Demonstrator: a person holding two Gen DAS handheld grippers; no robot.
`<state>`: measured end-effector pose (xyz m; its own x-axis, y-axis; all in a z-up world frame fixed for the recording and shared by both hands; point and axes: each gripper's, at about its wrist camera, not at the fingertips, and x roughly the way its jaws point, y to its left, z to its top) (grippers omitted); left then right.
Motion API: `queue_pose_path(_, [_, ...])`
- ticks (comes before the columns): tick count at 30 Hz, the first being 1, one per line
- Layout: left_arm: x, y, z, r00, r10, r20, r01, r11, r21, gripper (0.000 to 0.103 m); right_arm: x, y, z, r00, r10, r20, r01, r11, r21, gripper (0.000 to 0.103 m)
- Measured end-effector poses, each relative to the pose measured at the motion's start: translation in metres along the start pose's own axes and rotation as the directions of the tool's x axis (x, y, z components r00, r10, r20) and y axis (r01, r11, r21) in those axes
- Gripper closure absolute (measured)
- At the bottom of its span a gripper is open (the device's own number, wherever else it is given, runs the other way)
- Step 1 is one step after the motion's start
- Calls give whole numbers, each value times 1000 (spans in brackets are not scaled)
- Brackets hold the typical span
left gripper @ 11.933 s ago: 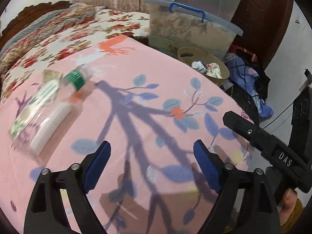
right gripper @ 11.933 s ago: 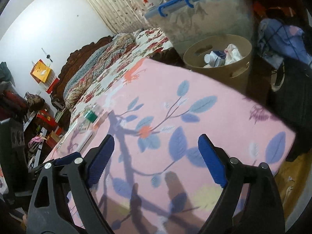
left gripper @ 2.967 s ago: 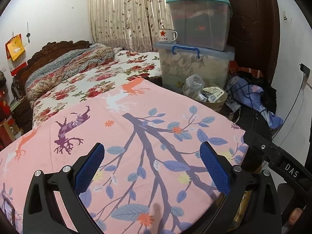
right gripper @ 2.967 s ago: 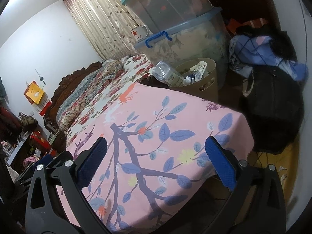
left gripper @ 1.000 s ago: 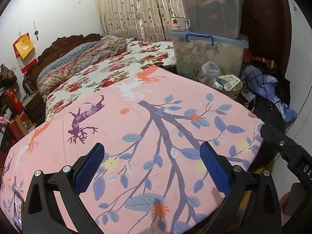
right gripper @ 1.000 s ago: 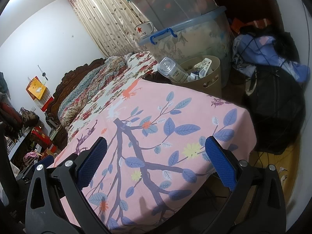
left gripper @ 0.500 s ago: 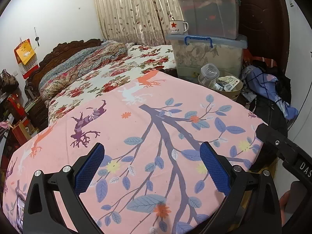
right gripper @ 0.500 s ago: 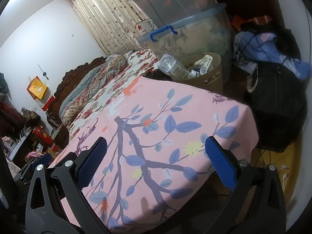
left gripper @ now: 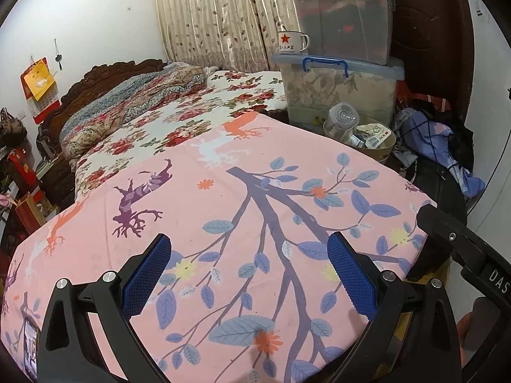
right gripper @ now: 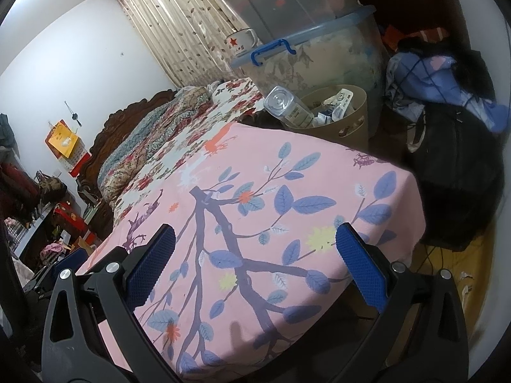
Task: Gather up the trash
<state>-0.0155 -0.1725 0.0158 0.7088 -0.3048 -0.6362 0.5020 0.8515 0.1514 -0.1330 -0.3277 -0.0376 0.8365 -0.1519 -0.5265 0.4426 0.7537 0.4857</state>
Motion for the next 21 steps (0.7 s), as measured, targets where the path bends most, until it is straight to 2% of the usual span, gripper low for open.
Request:
queue_pose_path(8, [-5,-1,-1,1000,-7,15,7,1000,5,9,2,1,0,1000,4,-5,-4,1000,-3,4])
queue_pose_path(12, [-5,0,1,1000,16,19,-16,1000,-1,9,2,2,0,1000,4,-4,-4,1000,-3,4])
queue_pose_path(21, [1,4,0,1000,10,-4,-10,1000,-14,9,3,5,-1,1000,10,-12,-10,1000,-17,4])
